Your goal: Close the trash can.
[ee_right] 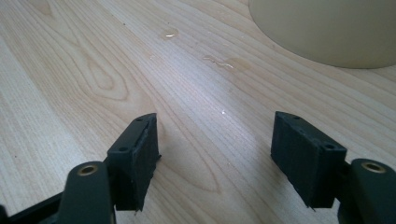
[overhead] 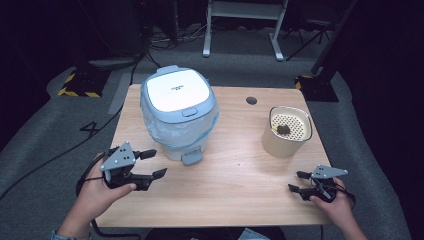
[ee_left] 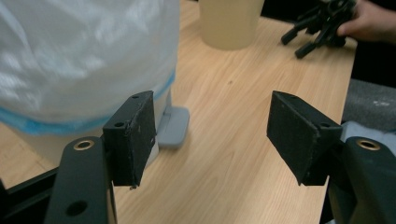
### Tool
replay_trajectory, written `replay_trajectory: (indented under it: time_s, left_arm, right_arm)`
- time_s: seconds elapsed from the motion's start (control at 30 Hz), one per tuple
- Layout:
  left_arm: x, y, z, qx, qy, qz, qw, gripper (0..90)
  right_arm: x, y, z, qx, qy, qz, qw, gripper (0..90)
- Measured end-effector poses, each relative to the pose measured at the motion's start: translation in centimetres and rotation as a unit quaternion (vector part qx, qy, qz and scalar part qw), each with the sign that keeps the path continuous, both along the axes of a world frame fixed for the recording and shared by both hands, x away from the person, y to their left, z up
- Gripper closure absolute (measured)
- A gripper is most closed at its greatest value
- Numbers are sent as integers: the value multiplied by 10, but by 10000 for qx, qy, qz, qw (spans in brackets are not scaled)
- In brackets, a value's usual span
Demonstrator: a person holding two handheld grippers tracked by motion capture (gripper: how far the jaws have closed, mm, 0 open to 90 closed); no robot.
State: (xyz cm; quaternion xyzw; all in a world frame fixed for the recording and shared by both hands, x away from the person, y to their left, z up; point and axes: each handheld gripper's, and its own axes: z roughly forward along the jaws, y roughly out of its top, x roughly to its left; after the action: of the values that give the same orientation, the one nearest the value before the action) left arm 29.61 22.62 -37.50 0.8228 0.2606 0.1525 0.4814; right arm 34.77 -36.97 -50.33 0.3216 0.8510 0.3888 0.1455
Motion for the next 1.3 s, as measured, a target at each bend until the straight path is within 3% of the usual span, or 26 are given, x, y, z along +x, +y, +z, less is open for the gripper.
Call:
replay_trajectory:
  time_s: [0.17, 0.43, 0.57, 0.7, 0.83, 1.1, 1.3]
  left_arm:
    - [-7, -4, -25, 32, 151, 44, 9999, 330]
    - [-3, -10, -63, 171, 508, 249, 9983, 327]
    - [0, -11, -80, 431, 672, 229, 9965, 308]
    - [4, -10, -92, 704, 865, 339, 9932, 292]
    - [9, -5, -103, 821, 1075, 621, 9889, 284]
    - [17, 4, -122, 1399, 1189, 681, 9806, 233]
    - [20, 9, -130, 1081, 1025, 637, 9868, 154]
  right_arm:
    - [0, 0, 0, 5, 4, 13, 10000, 321]
    - [1, 0, 0, 4, 9, 37, 10000, 320]
    - [1, 0, 0, 2, 9, 41, 10000, 319]
    - [1, 0, 0, 2, 8, 42, 10000, 319]
    - [1, 0, 0, -3, 7, 40, 10000, 319]
    - [1, 0, 0, -4, 5, 45, 10000, 318]
    - [1, 0, 0, -3, 5, 43, 10000, 318]
